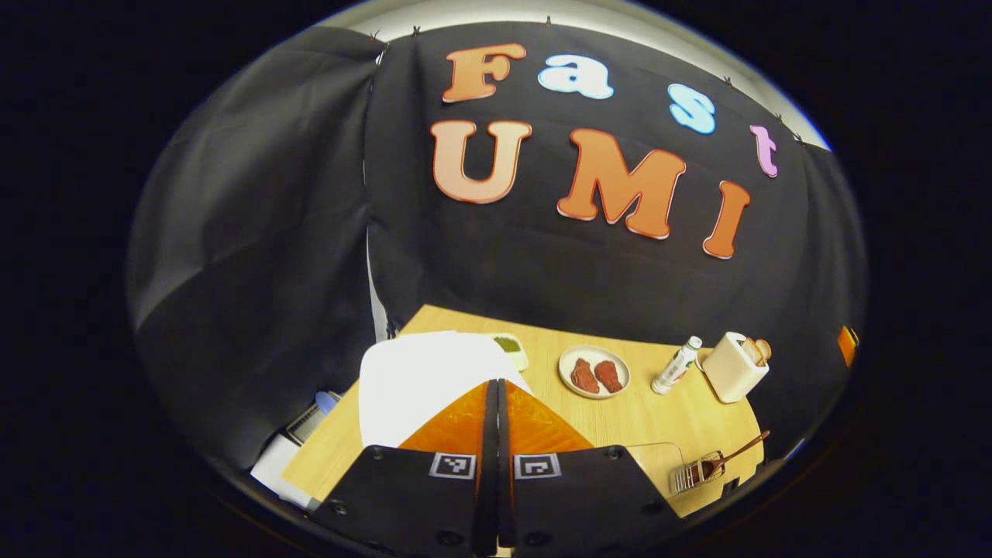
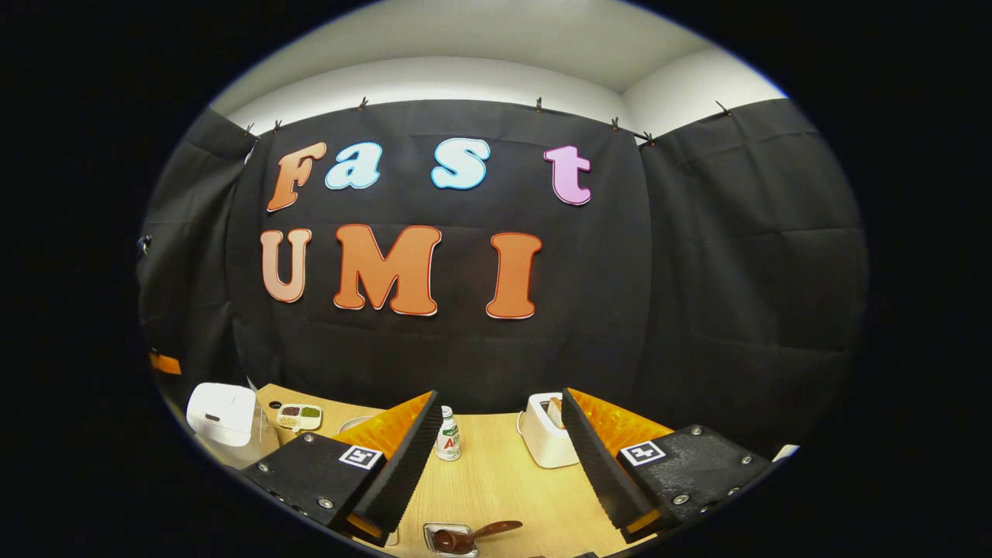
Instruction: Close the left gripper, press the button to open the rice cooker; take a wooden spoon from the chopstick holder with the right hand, scoop a spoonful of rice and pour it into the rice cooker, then put the wooden spoon back into the chopstick holder.
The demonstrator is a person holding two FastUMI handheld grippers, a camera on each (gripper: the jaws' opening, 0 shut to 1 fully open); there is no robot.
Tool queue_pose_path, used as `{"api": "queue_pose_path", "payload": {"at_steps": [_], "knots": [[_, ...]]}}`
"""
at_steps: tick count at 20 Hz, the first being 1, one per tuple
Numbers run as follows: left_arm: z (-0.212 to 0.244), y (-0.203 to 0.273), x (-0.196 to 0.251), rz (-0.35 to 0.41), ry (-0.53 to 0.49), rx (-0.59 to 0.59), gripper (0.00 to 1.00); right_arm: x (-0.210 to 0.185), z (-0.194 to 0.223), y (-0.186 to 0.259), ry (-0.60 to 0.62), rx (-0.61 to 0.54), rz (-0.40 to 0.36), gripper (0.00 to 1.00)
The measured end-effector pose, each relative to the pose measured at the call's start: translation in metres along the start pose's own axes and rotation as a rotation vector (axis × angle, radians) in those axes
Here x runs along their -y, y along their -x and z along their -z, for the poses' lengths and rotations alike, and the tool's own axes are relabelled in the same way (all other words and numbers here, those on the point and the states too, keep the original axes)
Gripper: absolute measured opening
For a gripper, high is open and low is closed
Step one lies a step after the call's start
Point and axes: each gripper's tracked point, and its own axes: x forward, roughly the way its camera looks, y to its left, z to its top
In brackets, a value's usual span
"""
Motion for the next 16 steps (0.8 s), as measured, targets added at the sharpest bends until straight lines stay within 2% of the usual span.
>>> {"api": "queue_pose_path", "payload": {"at_steps": [3,8,16], "knots": [[0.028,-0.027,-0.005,0.004,-0.007,-0.106,0.05,0.006,0.008,0.001,-0.009,-0.016,0.007,0.96],[0.053,-0.051,-0.010,0.012,-0.019,-0.208,0.05,0.018,0.018,0.003,-0.027,-0.039,0.027,0.96],[0.087,-0.075,-0.021,-0.007,0.022,-0.279,0.05,0.021,0.030,0.001,-0.007,-0.064,0.037,0.96]]}}
